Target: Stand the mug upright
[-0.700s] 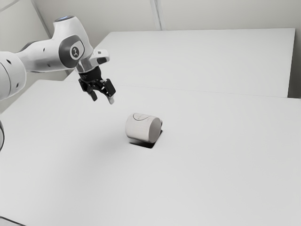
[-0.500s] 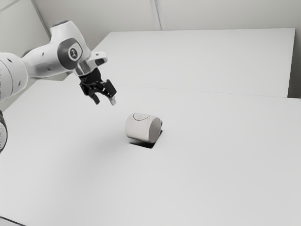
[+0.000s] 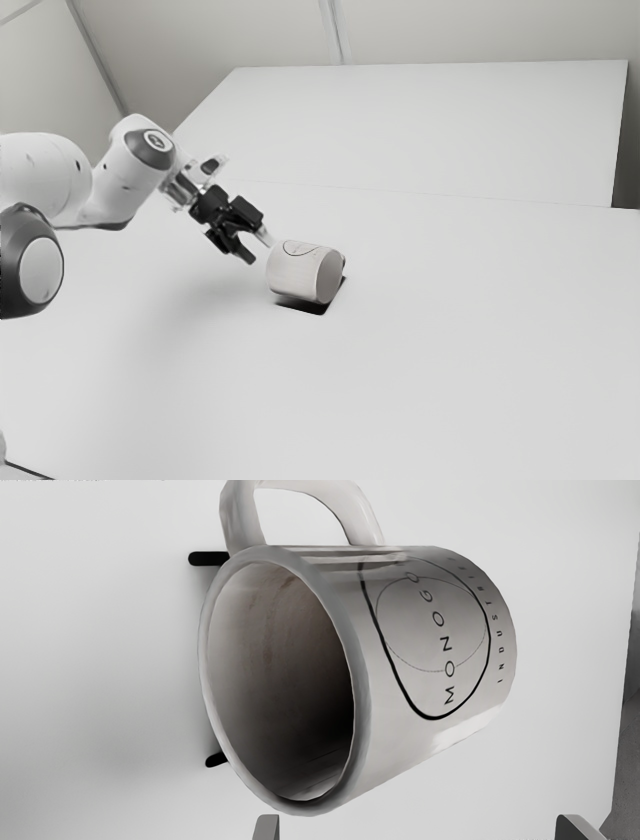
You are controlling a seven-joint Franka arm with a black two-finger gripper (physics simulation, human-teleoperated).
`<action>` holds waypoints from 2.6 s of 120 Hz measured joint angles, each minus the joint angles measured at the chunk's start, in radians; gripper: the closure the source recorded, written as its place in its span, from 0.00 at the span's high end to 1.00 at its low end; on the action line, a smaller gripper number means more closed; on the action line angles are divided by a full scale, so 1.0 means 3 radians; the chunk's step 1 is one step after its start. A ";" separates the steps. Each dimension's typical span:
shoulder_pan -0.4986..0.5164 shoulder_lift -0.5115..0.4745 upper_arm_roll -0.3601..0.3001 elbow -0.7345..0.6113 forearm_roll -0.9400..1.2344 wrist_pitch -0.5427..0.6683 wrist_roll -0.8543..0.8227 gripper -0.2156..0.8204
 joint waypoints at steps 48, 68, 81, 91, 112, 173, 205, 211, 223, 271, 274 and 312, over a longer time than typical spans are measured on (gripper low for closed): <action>0.0038 0.0341 0.0001 0.0104 -0.0478 -0.0154 0.0690 0.79; 0.0038 0.0386 0.0001 0.0069 -0.0728 -0.0097 0.0827 0.78; 0.0038 0.0384 0.0002 0.0028 -0.0817 -0.0063 0.0884 0.69; 0.0038 0.0381 0.0002 0.0007 -0.0866 -0.0048 0.0920 0.60; 0.0038 0.0351 -0.0002 -0.0011 -0.0928 -0.0045 0.0976 0.49; 0.0033 0.0319 -0.0009 -0.0161 -0.1285 -0.0142 0.1086 0.32; 0.0033 0.0310 -0.0012 -0.0174 -0.1515 -0.0239 0.1169 0.10; 0.0033 0.0306 -0.0019 -0.0174 -0.1546 -0.0251 0.1184 0.08; 0.0033 0.0285 -0.0024 -0.0175 -0.1582 -0.0259 0.1209 0.07; -0.0108 -0.0270 -0.0029 -0.0311 -0.0733 0.0382 0.0829 0.04; -0.0146 -0.0302 -0.0028 -0.0353 -0.0647 0.0475 0.0775 0.04; -0.0591 -0.0671 -0.0022 -0.0753 0.0424 0.1344 -0.0127 0.04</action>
